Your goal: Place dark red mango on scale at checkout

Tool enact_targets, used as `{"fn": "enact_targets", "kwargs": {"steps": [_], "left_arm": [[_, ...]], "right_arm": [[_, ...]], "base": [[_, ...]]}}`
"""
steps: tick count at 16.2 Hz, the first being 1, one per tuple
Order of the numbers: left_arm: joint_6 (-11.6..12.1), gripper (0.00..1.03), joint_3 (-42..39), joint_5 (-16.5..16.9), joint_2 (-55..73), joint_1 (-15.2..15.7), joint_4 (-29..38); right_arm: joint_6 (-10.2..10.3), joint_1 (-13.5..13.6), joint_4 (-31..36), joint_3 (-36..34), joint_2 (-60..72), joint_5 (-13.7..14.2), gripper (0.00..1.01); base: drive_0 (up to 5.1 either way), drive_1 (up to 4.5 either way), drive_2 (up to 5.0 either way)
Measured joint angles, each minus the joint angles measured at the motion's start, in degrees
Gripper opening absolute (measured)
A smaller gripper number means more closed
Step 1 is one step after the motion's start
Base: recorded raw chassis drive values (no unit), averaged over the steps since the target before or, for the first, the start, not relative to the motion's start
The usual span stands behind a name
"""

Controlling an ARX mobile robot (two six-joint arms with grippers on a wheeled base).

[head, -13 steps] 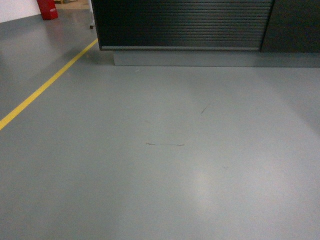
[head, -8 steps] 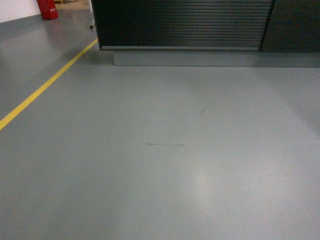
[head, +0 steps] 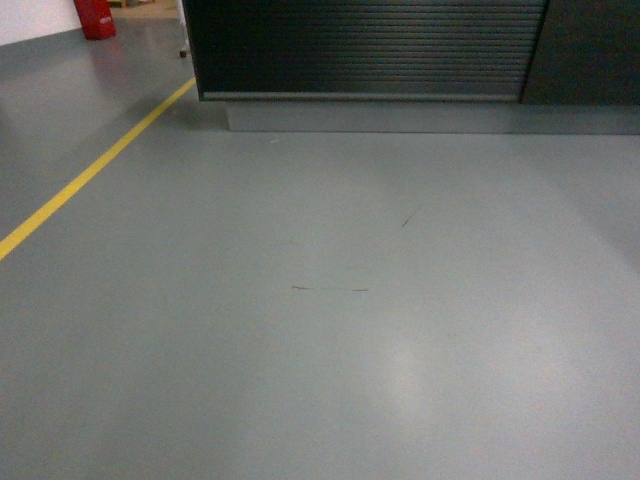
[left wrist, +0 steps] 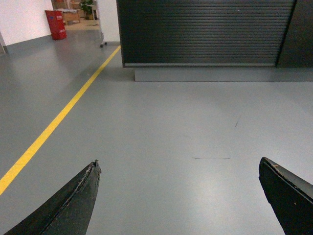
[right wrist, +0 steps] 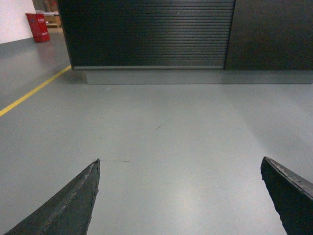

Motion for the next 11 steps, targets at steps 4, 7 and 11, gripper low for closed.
{"fn": "enact_targets", "kwargs": {"steps": [4, 7, 11], "left_arm": [[0.0, 0.98, 0.0, 0.0, 0.0, 0.0, 0.0], [0.0, 0.98, 0.0, 0.0, 0.0, 0.0, 0.0], [0.0, 0.98, 0.0, 0.0, 0.0, 0.0, 0.0]], "right_arm": [[0.0, 0.0, 0.0, 0.0, 0.0, 0.0, 0.98], [0.0, 0.0, 0.0, 0.0, 0.0, 0.0, 0.98], [0.0, 0.0, 0.0, 0.0, 0.0, 0.0, 0.98]], "base": [[0.0, 0.0, 0.0], [0.0, 0.0, 0.0], [0.0, 0.0, 0.0]]}}
